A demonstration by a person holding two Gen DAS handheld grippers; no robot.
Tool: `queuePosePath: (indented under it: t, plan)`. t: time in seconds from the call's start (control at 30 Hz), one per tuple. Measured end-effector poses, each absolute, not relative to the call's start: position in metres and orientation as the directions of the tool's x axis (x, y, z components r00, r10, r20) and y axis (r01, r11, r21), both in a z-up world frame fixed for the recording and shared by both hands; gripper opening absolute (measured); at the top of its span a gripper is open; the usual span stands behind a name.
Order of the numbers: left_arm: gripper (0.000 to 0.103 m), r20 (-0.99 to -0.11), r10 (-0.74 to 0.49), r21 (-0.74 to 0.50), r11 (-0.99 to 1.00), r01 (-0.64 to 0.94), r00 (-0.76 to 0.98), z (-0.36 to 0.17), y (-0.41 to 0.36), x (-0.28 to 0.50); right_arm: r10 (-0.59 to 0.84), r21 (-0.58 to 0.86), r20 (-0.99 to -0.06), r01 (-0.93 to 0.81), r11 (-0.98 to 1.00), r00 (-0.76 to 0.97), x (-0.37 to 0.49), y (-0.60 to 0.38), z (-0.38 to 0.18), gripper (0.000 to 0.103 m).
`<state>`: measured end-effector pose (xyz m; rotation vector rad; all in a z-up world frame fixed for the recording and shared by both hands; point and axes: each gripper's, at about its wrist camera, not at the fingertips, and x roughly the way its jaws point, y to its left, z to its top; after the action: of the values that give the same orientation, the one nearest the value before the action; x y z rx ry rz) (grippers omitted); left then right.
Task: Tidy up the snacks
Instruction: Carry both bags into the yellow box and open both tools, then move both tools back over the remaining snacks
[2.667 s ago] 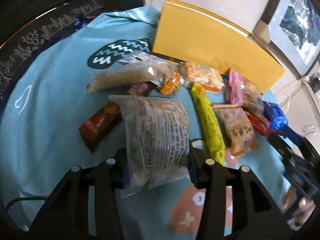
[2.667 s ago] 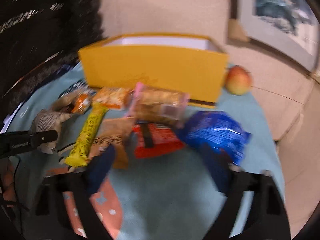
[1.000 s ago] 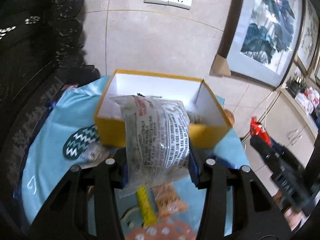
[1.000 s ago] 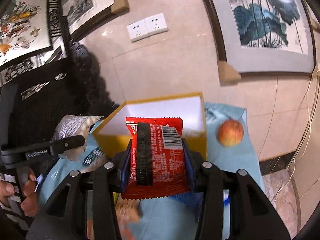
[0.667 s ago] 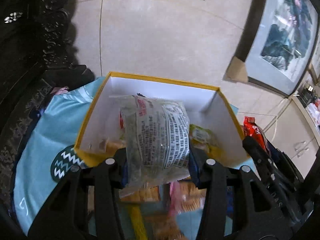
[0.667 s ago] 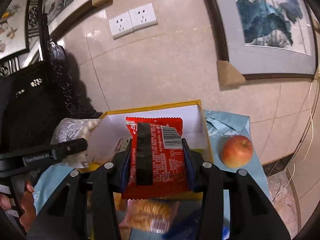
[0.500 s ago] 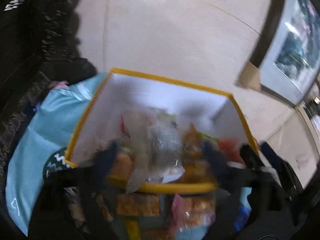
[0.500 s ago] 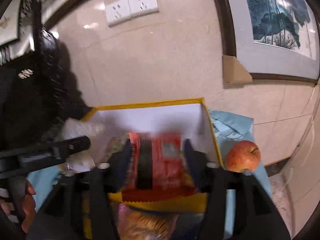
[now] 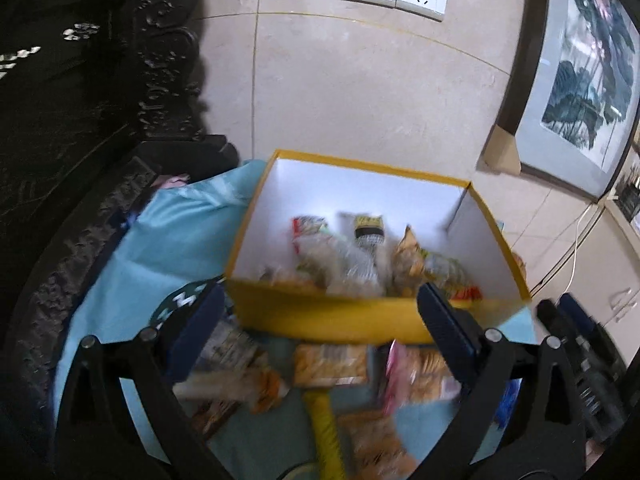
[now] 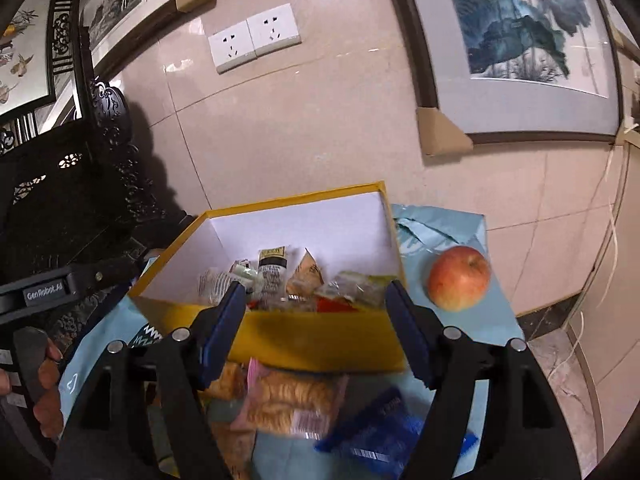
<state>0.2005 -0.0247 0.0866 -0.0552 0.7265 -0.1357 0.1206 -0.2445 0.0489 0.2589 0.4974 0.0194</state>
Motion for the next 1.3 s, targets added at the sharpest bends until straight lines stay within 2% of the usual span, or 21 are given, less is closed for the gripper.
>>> queuePosePath:
  t: [0.03, 0.1, 0.27, 0.5, 0.8, 0.93, 1.03, 1.3]
  plan:
    - [0.099, -0.658, -0.128, -0.081, 0.992, 0.099, 0.742, 0.087, -0.02, 0.192, 0.085, 0.266, -0.466, 0.048, 0.963, 0.881, 0.111, -0.247, 0.049, 0.09]
    - [0.1, -0.656, -0.101, -0.057, 0.995, 0.085, 0.748, 0.086, -0.008, 0.176, 0.079, 0.297, -0.451, 0.066, 0.953, 0.889, 0.094, -0.25, 0.048, 0.1]
    - [0.101, -0.674, -0.062, -0.064, 0.998, 0.025, 0.737, 0.072, 0.035, 0.145, 0.113, 0.351, -0.477, 0.071, 0.934, 0.871, 0.066, -0.247, 0.032, 0.1]
    - [0.101, -0.76, -0.025, -0.076, 0.996, -0.05, 0.649, 0.025, 0.071, 0.138, 0.201, 0.451, -0.507, 0.059, 0.891, 0.838, 0.053, -0.238, -0.004, 0.1]
    - [0.101, -0.819, 0.012, -0.042, 0.996, -0.08, 0.574, -0.03, 0.068, 0.138, 0.246, 0.467, -0.559, 0.055, 0.883, 0.792, 0.061, -0.237, -0.032, 0.1]
    - [0.101, -0.817, 0.067, 0.014, 0.995, -0.096, 0.572, -0.052, 0.067, 0.133, 0.272, 0.489, -0.552, 0.042, 0.871, 0.788, 0.059, -0.236, -0.031, 0.1]
    - [0.1, -0.839, 0.055, 0.005, 0.996, -0.094, 0.542, -0.072, 0.07, 0.135, 0.276, 0.481, -0.551, 0.03, 0.876, 0.788, 0.057, -0.231, -0.03, 0.1]
    - [0.098, -0.844, 0.054, 0.0, 0.995, -0.101, 0.534, -0.086, 0.072, 0.143, 0.284, 0.469, -0.57, 0.022, 0.883, 0.771, 0.06, -0.226, -0.034, 0.1]
